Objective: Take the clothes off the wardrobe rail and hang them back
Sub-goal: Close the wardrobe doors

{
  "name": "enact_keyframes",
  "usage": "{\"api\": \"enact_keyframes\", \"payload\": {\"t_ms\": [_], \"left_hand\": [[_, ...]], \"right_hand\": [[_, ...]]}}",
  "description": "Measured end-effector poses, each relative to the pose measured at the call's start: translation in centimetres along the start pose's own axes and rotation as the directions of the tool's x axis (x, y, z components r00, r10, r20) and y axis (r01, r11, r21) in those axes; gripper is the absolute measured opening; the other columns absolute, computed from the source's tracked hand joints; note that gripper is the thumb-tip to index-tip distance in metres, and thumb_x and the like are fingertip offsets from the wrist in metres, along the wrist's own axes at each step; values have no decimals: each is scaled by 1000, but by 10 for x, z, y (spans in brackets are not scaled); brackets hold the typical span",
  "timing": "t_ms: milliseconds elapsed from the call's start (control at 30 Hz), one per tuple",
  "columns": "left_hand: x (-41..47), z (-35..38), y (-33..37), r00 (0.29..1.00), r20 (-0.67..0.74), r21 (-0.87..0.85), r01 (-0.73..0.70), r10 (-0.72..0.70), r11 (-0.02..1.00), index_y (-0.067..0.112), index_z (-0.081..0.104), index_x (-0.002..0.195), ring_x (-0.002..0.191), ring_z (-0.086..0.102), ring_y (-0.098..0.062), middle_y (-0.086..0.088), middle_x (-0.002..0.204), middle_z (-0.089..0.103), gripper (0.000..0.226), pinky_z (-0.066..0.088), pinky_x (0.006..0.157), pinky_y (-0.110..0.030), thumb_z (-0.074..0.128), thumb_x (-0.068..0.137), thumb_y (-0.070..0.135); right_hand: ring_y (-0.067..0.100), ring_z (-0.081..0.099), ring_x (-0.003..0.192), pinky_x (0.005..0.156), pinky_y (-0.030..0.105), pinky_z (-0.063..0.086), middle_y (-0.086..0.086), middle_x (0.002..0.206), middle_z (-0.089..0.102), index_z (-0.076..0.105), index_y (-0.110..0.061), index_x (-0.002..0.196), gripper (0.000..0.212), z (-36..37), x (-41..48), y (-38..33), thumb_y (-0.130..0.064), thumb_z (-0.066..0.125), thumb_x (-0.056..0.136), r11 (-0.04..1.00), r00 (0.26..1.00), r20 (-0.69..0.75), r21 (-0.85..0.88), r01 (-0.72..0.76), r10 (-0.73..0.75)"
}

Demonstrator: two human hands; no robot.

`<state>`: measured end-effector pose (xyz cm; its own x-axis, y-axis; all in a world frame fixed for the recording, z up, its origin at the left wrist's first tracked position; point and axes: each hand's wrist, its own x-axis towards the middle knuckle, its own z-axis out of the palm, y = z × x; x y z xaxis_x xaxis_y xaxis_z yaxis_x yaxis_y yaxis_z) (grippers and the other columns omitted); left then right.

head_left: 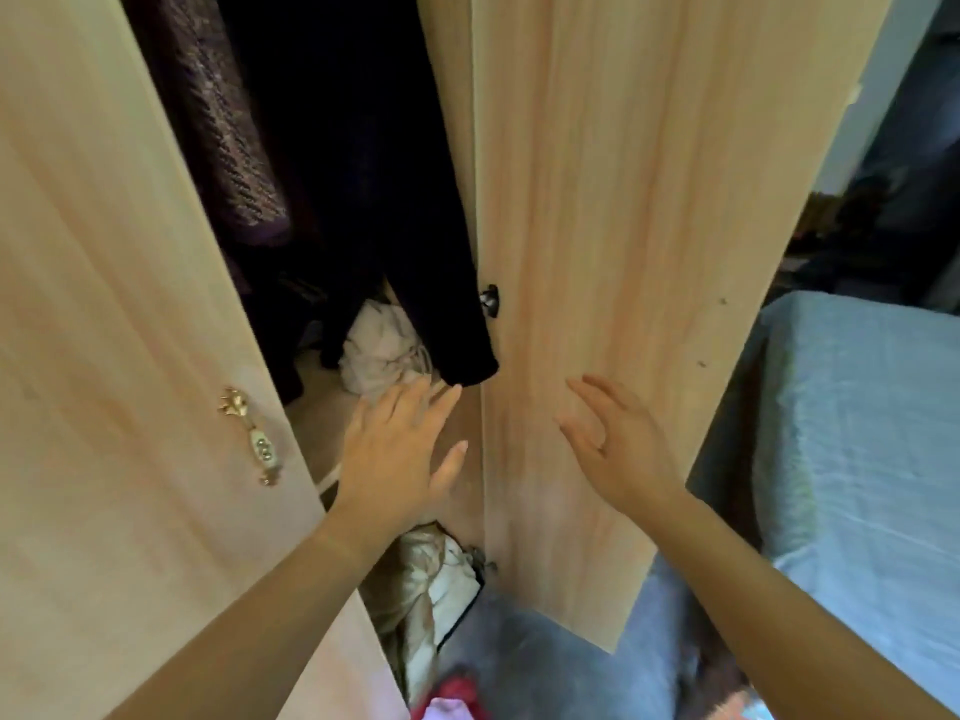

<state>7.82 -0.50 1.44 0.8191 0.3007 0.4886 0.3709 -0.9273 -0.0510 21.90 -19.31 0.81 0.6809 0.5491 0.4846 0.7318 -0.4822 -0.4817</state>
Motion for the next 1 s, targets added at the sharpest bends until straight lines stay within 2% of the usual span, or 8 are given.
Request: {"api": "enact_keyframes", "payload": {"t_ms": [200,367,467,600,733,900,967,1000], "left_hand": [[60,33,107,986,84,-120,-135,146,983,31,41,139,128,44,-26,-5,141,47,60,37,103,-47,30,88,60],[129,56,203,980,2,-192,-194,198,962,27,36,142,134,36,-26,-7,146,40,64,34,107,-45,23,89,60],[179,63,253,981,-128,-189,-167,144,968,23,29,146,137,31,-28,-9,150,33,66,29,111,-41,30,88,56],[224,64,305,951,-310,-237,-94,16,967,16,23,148,139,26,-33,-18,152,25,76,24,112,-37,53,84,45],[242,76,331,930,-342,-291,33,-136,956,9,10,149,140,18,-37,-26,152,15,90,25,114,-43,62,84,43],[246,82,341,906,-396,-211,71,-152,975,2,12,146,137,21,-42,-31,149,19,87,32,109,-50,61,81,32],[244,81,342,909,-386,-188,87,-155,978,-1,12,146,137,22,-43,-32,148,19,88,29,113,-45,63,81,29],[241,79,342,913,-376,-186,93,-159,978,-2,12,145,138,22,-43,-33,148,19,88,22,116,-36,63,81,28]], "right_hand": [[26,51,120,99,26,32,12,130,54,57,-10,125,44,-77,-7,108,-33,60,88,986,981,-133,-67,-153,143],[22,45,126,101,22,27,8,135,50,53,-13,130,46,-123,15,199,-34,59,89,983,982,-126,-105,-153,139],[21,41,129,104,22,25,6,138,47,51,-14,132,48,-129,39,250,-35,58,90,993,993,-67,-53,-103,99],[17,40,129,106,21,27,3,138,46,50,-16,133,49,-126,64,299,-39,56,89,999,999,46,42,-15,13],[15,40,129,101,12,20,2,139,47,51,-19,132,54,-124,86,329,-48,51,87,995,994,103,101,23,-33],[20,46,125,104,21,30,6,135,51,54,-16,129,61,-114,103,348,-55,42,84,980,984,141,181,80,-106],[20,46,125,104,23,31,7,134,51,54,-16,129,59,-109,107,348,-53,45,84,973,979,155,208,100,-134],[21,46,125,103,24,31,7,135,51,54,-15,129,56,-108,109,346,-50,48,85,968,975,160,224,113,-151]]}}
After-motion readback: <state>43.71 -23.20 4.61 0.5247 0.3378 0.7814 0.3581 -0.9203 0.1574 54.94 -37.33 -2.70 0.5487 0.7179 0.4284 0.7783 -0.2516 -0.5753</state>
